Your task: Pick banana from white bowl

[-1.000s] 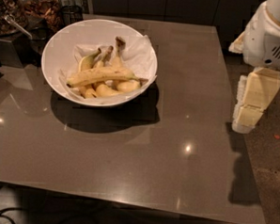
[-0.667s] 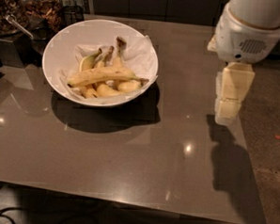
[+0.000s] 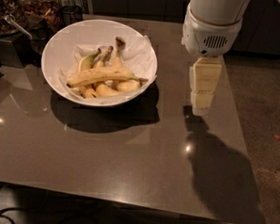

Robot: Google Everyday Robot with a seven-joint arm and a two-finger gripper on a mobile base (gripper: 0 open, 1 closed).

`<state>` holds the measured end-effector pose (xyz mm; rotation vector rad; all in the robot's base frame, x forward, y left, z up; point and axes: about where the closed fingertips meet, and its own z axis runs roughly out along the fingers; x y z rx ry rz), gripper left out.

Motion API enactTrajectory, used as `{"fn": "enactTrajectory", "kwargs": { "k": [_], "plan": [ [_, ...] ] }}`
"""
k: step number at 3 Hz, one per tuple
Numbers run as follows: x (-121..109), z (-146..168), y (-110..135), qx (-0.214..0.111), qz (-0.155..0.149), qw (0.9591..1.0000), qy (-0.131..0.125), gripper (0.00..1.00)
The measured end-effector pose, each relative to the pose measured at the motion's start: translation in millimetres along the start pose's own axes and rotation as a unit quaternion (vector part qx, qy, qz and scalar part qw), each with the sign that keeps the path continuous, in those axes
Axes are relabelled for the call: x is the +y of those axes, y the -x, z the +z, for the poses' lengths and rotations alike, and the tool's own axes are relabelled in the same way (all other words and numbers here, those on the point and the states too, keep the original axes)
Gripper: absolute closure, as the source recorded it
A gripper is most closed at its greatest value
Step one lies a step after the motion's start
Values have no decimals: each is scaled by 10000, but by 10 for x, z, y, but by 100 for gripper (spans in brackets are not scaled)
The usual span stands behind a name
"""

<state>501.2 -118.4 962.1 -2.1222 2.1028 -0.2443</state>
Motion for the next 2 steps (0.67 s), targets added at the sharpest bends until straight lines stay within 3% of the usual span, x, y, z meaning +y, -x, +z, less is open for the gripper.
{"fn": "enactTrajectory", "kwargs": {
  "k": [1, 2],
  "plan": [
    [-98, 2, 160, -240, -98, 9996, -91, 0],
    [-304, 27, 475, -396, -447, 9982, -10, 0]
  ]
}}
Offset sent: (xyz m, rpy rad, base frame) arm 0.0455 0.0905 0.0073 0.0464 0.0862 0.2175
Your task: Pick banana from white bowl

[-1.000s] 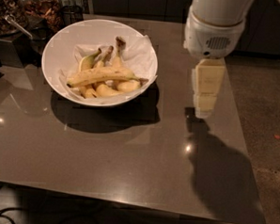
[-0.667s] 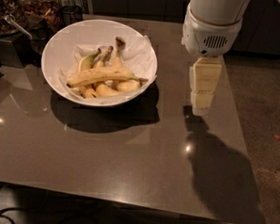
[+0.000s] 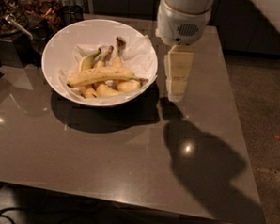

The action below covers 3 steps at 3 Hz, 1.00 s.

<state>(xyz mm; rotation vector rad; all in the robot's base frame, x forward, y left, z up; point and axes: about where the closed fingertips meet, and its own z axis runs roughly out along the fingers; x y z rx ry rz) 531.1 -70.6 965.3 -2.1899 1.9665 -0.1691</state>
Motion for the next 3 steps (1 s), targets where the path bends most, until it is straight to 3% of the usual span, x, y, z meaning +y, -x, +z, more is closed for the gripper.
{"fn": "enactTrajectory", "kwargs": {
  "k": [2, 3],
  "plan": [
    [-563, 198, 614, -188, -535, 9983, 99, 34],
    [-750, 353, 838, -231, -703, 9971, 170, 31]
  ]
}}
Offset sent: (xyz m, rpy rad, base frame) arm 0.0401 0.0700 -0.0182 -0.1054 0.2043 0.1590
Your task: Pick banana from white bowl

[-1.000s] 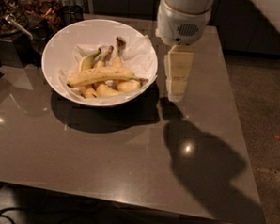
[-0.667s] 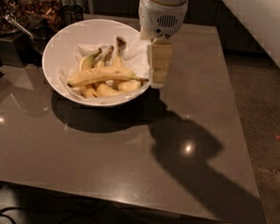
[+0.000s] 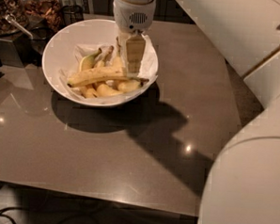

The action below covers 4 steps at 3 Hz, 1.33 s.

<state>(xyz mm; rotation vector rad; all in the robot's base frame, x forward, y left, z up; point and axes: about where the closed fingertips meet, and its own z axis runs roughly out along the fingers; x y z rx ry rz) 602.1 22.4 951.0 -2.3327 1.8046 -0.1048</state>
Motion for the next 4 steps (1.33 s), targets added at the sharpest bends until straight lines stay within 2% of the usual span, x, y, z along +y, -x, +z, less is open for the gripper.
{"fn": "enactTrajectory", "kwargs": {
  "k": [2, 4],
  "plan": [
    [-237, 319, 301, -56, -237, 9994, 238, 28],
    [-325, 589, 385, -67, -217, 9985, 505, 31]
  ]
}}
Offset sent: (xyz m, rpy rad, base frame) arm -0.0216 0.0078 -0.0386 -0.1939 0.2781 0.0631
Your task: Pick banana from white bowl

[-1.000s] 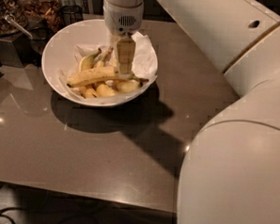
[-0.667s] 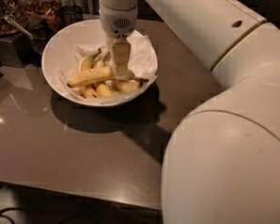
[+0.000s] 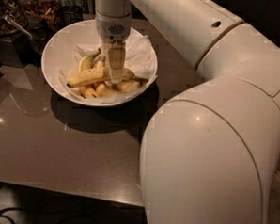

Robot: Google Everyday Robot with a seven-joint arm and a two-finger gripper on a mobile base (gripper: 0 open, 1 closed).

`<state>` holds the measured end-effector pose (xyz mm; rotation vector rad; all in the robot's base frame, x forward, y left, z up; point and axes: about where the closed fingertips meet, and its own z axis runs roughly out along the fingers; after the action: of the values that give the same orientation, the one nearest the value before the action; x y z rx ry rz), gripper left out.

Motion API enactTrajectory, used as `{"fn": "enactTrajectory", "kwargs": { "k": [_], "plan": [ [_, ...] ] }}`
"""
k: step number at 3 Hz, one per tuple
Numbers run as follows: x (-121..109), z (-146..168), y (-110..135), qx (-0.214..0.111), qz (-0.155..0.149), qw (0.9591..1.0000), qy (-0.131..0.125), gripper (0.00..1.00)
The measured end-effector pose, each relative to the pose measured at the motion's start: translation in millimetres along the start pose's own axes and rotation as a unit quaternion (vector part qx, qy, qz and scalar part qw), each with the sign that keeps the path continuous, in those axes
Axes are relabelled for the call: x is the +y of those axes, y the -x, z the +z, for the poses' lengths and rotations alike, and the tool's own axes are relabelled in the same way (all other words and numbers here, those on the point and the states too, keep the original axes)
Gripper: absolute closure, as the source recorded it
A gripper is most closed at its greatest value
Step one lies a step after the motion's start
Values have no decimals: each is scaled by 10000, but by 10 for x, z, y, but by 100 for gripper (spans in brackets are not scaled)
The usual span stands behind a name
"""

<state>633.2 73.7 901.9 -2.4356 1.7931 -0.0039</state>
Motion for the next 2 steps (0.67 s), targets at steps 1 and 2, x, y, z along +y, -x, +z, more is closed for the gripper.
{"fn": "enactTrajectory", "kwargs": {
  "k": [1, 2],
  "plan": [
    [-8, 146, -16, 15, 59, 9998, 172, 30],
    [69, 258, -68, 144, 99, 9993, 330, 48]
  ]
}}
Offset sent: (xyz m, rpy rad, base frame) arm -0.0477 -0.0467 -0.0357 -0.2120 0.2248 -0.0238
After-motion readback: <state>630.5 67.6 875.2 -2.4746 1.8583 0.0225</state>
